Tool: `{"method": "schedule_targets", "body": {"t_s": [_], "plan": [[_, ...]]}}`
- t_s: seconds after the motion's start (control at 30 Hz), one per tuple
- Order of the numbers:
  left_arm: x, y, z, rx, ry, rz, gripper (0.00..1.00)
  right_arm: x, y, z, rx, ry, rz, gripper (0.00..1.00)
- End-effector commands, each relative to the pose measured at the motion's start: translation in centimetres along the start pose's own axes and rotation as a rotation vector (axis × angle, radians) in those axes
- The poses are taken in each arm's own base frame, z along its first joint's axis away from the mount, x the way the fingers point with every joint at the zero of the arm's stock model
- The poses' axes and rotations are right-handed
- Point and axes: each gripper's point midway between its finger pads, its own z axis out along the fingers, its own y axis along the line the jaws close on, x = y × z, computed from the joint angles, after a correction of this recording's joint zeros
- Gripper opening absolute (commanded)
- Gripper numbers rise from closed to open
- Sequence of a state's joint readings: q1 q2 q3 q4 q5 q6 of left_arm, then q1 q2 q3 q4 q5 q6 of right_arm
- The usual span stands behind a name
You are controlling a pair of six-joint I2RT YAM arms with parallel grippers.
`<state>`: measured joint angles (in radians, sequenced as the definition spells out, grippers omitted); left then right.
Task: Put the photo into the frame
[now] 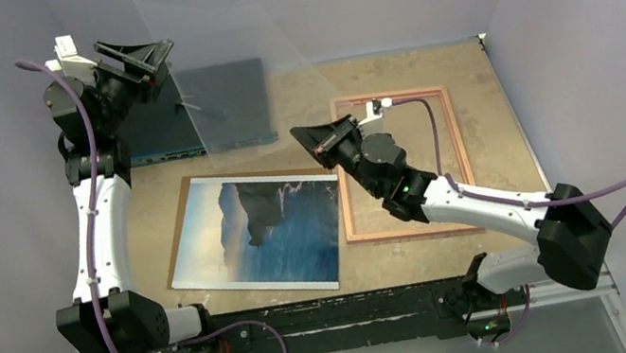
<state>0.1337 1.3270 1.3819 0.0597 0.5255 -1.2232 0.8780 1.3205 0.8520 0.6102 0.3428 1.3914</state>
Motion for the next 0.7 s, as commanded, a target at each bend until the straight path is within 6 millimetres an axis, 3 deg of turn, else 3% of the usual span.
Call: {"method": "schedule_targets", "body": {"t_s": [0.0,0.27,0.67], "plan": [[-1.1,-0.5,-0.3,-0.005,-0.048,0.121,0.63,-1.4,5.9,-1.8,-0.192,-0.037,-0.025,0.00],[0.0,3.6,-0.3,-0.098,-0.026,0.126,0.52,-1.5,10.2,-3.6,-0.357,-0.031,-0.150,0.00],[0.8,0.0,-0.3,0.057,0.025,0.047,0.24,-0.2,11.7,-4.2,-0.463,0.015,-0.221,0.00]]}}
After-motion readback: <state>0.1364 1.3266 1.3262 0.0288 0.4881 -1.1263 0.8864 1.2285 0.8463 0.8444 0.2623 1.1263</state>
